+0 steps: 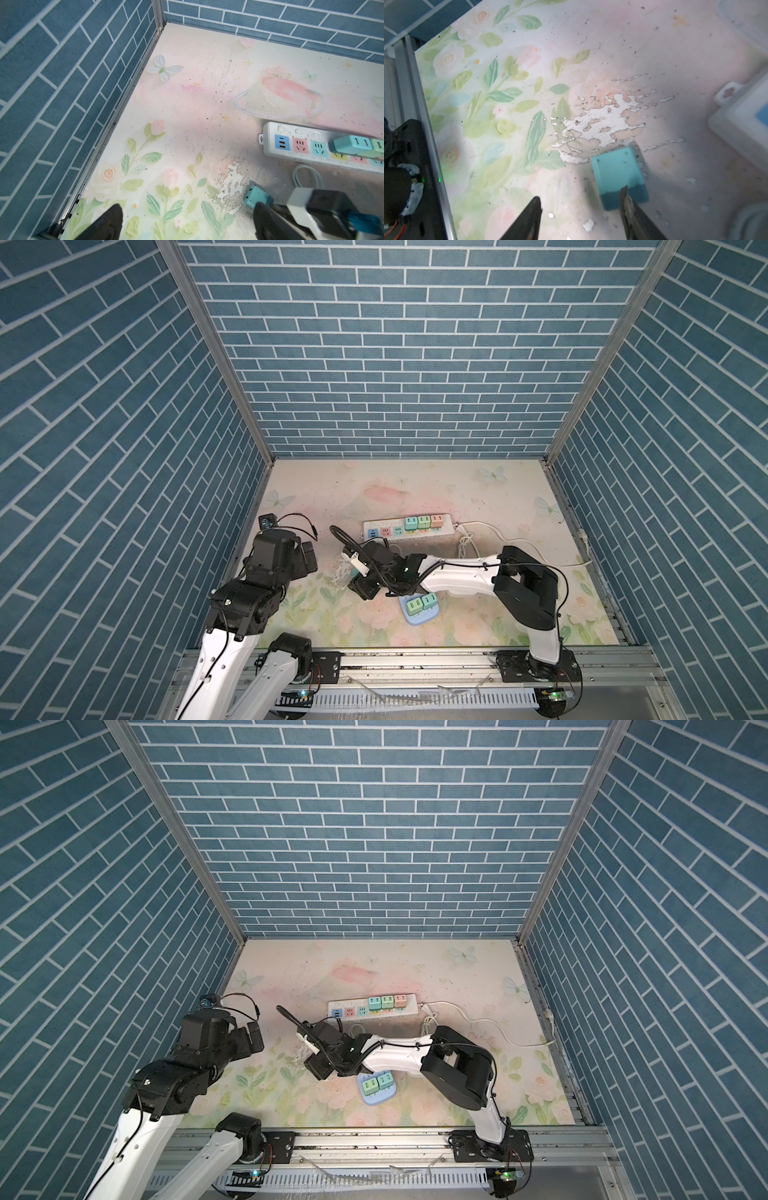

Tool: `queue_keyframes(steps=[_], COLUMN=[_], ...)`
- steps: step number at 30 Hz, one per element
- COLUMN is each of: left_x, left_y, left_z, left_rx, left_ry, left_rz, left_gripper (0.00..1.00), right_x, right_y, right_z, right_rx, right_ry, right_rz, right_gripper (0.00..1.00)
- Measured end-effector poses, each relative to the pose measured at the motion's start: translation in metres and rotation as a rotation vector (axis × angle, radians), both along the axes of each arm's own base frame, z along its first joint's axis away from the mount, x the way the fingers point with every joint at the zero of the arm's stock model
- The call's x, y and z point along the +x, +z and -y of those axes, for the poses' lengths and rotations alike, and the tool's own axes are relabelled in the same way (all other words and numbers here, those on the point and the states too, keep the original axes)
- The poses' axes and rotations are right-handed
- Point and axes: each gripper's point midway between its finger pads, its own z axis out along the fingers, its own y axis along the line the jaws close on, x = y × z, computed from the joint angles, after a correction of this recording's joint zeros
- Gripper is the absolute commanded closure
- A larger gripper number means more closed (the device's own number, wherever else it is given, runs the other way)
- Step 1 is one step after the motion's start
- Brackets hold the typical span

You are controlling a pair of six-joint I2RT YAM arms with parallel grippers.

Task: Insert plugs into power strip
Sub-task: Rotate the plug at the center of the table, then pick up the plug from the center of the table.

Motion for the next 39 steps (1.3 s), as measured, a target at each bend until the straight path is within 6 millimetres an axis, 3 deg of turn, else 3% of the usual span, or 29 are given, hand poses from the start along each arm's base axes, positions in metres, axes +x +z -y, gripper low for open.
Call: queue_keyframes(steps=[5, 8, 16, 24, 33, 39], left_x=[0.0, 0.0, 0.002, 0.002, 0.002, 0.002], left_y=[0.0, -0.002, -0.003, -0.004, -0.005, -0.005], left_z=[0.003, 0.007, 0.015, 0.017, 0.017, 0.017], left_rx=[-0.01, -0.022, -0.039, -0.044, -0.044, -0.044], left_ry=[-0.018, -0.042, -0.082, -0.094, -0.095, -0.095], left_rz=[0.0, 0.003, -0.004, -0.006, -0.01, -0.01], left_gripper=[0.0, 0.01, 0.0, 0.0, 0.0, 0.0], right_x=[0.01, 0.015, 0.026, 0.027, 0.025, 0.027], right_y=[0.024, 0.022, -0.003, -0.041, -0.041, -0.056], right_z=[0.024, 0.032, 0.043, 0.035, 0.012, 0.001], right_rx=[0.016, -0.002, -0.052, -0.12, -0.098, -0.115], right_ry=[0.004, 0.016, 0.035, 0.067, 0.122, 0.133], right_rz=[0.082, 0.111, 0.094, 0.036, 0.003, -0.016], right_gripper=[0.15, 0.01, 0.02, 0.04, 0.12, 0.2])
